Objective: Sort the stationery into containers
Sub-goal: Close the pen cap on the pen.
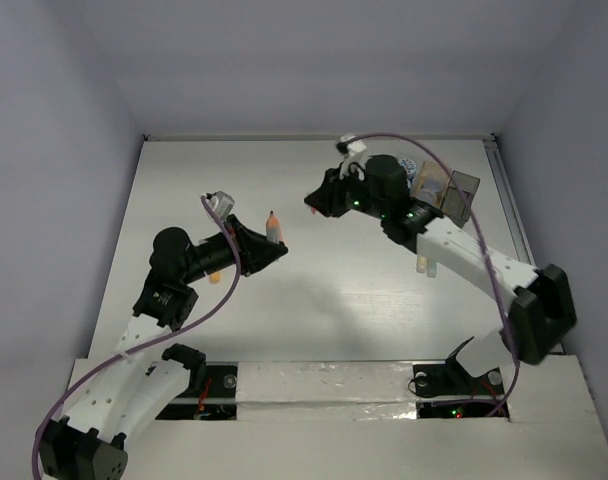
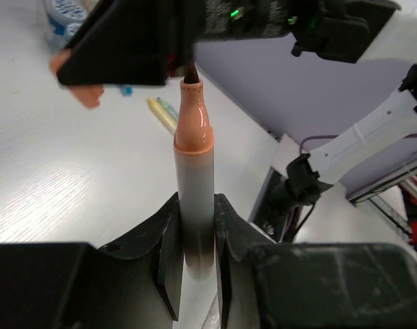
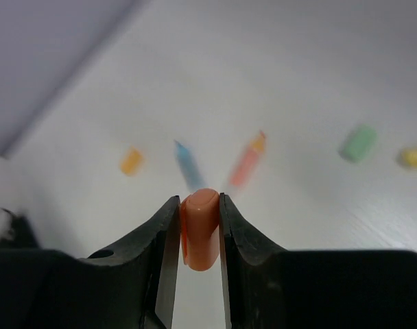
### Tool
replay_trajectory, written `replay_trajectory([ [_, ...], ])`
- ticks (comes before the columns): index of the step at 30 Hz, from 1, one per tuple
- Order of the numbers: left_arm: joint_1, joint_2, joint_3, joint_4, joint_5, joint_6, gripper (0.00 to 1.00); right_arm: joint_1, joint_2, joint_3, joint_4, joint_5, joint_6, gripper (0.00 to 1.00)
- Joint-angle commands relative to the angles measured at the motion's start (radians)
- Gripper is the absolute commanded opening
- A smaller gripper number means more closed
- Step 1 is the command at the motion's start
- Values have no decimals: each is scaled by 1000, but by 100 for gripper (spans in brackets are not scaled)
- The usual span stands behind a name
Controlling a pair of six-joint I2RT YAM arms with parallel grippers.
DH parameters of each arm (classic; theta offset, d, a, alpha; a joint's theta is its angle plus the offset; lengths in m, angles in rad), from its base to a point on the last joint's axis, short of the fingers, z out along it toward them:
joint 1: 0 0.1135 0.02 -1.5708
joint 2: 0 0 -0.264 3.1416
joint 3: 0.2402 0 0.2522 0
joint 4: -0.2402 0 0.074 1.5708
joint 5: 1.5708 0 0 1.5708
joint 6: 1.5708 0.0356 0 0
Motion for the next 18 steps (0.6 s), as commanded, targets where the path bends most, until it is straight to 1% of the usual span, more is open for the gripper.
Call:
replay_trajectory([
  [1,5,12,-18,254,104,-143,0,-6,-141,-139,495,-168,273,6],
  [2,5,18,-20,275,112,-156,0,-6,-161,-159,558,-190,317,6],
  [3,5,22,-21,288,123,-165,0,-6,-182,-176,670,-190,392,6],
  [5,5,36,-18,322,132,-185,0,-6,-182,-209,778,-212,468,5],
  [6,5,47,-15,336,149,-192,0,-6,-173,-215,866,-215,530,6],
  [7,5,54,-11,359,158,-202,0,-6,-169,-221,914,-218,561,5],
  [8,5,62,1,368,169,-217,0,-6,-160,-235,1023,-237,600,5],
  [9,5,70,8,379,192,-225,0,-6,-152,-241,1084,-250,633,5],
  [10,5,85,14,403,202,-234,0,-6,-129,-247,1146,-258,704,4],
  [12,5,102,17,431,221,-263,0,-6,-107,-253,1276,-259,771,4],
  [14,5,105,14,465,224,-280,0,-6,-101,-258,1303,-216,779,4],
  [18,5,96,-5,479,224,-297,0,3,-104,-262,1332,-193,784,4],
])
